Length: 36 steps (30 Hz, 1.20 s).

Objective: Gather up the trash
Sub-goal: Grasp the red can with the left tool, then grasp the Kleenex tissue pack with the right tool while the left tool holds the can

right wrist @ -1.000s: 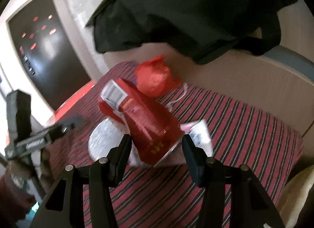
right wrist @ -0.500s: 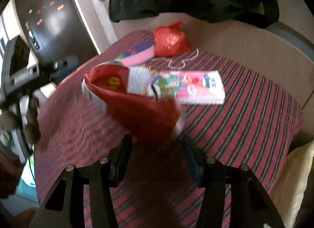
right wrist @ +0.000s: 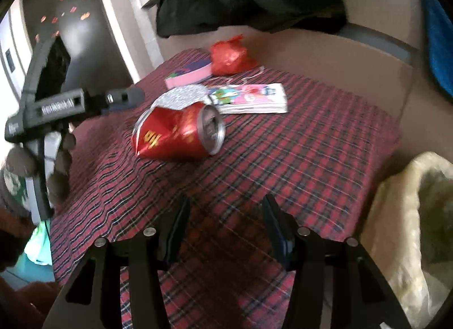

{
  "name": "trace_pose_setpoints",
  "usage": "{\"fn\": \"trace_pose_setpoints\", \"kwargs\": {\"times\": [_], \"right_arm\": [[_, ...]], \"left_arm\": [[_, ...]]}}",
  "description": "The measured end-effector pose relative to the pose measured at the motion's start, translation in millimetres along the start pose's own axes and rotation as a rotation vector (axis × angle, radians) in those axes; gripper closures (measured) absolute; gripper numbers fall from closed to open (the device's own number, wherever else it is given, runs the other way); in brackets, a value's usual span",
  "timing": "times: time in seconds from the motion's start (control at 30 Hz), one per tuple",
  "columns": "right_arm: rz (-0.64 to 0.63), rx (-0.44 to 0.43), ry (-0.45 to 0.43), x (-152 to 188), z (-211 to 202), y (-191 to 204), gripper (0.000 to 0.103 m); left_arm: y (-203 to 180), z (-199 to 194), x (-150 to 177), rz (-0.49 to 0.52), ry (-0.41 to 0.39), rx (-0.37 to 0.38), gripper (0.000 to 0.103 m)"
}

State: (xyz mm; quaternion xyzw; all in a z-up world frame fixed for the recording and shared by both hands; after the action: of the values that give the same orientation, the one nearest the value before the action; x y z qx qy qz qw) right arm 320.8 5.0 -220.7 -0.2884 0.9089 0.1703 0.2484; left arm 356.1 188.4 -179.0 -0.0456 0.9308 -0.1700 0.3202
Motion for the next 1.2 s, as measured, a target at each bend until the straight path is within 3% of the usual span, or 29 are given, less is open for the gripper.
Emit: {"fn": "trace_pose_setpoints", "kwargs": {"times": [0.1,0.17,0.37,0.47,0.57,0.87,0.93,1.07,1.2], "right_arm": [[0.049,0.014,-0.034,2,-9,-12,0.053],[0.08,0.018,-0.05,2,-13,-18,0.053],[0.149,-0.013,-0.106,-4,-27,-26,0.053],[0.146,-0.004,-0.124,-10,-32,-25,0.053],[0.129,0.008,-0.132,-16,-36,-21,0.053],[0.089,0.013,-0.099,-25,-22,-4,0.053],[0.058,0.026,-0.092,-30,-20,5,0.053],[-0.004,0.046,-0.08,-43,-12,21,0.053],[-0.017,0.039,-0.066,-64,7,36,0.053]], "left_arm": [[1,9,5,-0.009,-0.009,-0.126,0.048],[6,22,12,-0.035,0.028,-0.196,0.048],[16,28,14,-0.112,0.037,-0.202,0.046],[19,34,21,-0.197,0.093,-0.138,0.05],[18,30,23,-0.188,0.089,-0.147,0.051],[23,-18,18,-0.145,-0.03,-0.134,0.051],[33,-35,17,-0.137,-0.066,-0.149,0.051],[68,-78,14,-0.136,-0.155,-0.259,0.051],[99,-100,11,-0.191,-0.187,-0.261,0.051]]}}
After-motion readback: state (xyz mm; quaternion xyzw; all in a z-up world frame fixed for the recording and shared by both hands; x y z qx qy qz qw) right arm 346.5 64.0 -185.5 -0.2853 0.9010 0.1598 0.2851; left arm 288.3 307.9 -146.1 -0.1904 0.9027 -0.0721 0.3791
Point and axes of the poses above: each gripper's, at about its wrist camera, not at the fingertips, and z roughly the way its jaws point, y to its left, x to its underside, the point moved 10 cm from there along z, roughly the way its jaws point, and after that the axes turned 10 degrees about y, right-handed, at the moved point
